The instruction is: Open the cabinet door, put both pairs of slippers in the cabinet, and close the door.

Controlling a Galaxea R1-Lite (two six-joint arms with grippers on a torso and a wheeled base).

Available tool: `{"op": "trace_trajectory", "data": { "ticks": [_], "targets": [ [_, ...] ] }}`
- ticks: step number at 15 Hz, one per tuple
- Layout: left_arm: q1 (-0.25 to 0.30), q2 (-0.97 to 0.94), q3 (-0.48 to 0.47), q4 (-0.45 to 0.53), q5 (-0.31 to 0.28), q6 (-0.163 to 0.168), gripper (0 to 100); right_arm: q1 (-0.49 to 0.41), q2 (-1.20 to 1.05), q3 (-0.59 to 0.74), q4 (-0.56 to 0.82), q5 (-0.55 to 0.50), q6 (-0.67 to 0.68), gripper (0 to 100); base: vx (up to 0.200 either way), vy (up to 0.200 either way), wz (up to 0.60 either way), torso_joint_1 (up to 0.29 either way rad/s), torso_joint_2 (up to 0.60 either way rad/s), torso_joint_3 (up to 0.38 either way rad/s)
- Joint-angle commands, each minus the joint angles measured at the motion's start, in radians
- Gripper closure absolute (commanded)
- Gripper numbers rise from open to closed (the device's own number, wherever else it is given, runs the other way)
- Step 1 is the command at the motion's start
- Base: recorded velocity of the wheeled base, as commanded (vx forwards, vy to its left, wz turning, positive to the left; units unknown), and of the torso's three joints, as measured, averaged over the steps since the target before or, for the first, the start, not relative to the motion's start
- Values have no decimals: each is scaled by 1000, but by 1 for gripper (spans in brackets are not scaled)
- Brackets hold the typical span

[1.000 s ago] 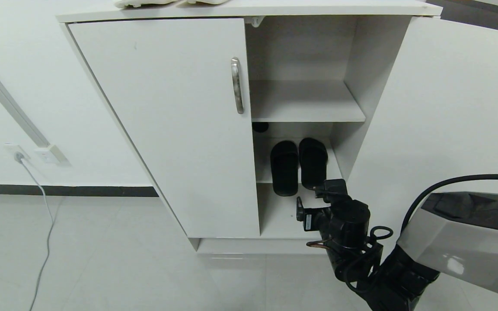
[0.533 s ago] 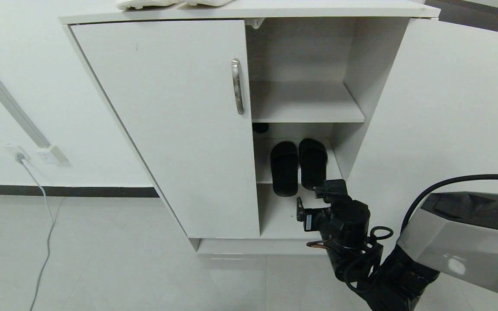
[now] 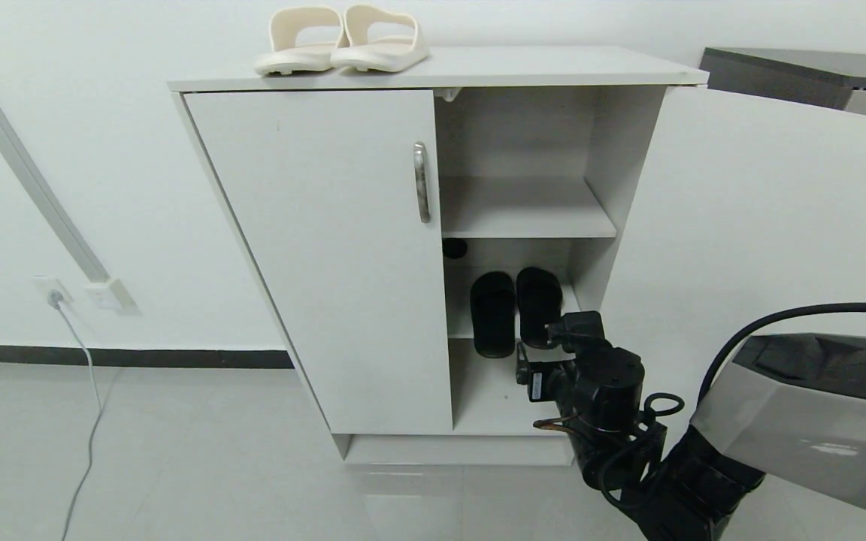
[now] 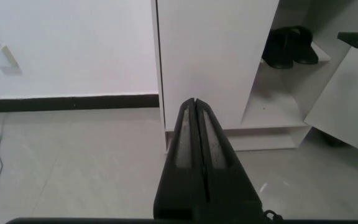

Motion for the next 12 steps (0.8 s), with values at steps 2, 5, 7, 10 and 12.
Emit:
{"op": "trace_trajectory", "data": {
  "ticks": [2,5,7,10,12],
  "targets": [
    [0,0,0,0,-1,1,100,2,-5,0,-1,0,0,0,0,0,0,2,2,183],
    [0,0,0,0,-3,1,100,2,-8,0,-1,0,0,0,0,0,0,2,0,52],
    [0,2,0,0,-3,1,100,0,-8,1,1,0,0,0,0,0,0,0,0,0],
    [0,2,0,0,-1,-4,100,0,-8,5,4,0,0,0,0,67,0,-1,2,1],
    [0,0,0,0,-1,-4,100,0,-8,8,1,0,0,0,0,200,0,0,-2,0]
  ]
}}
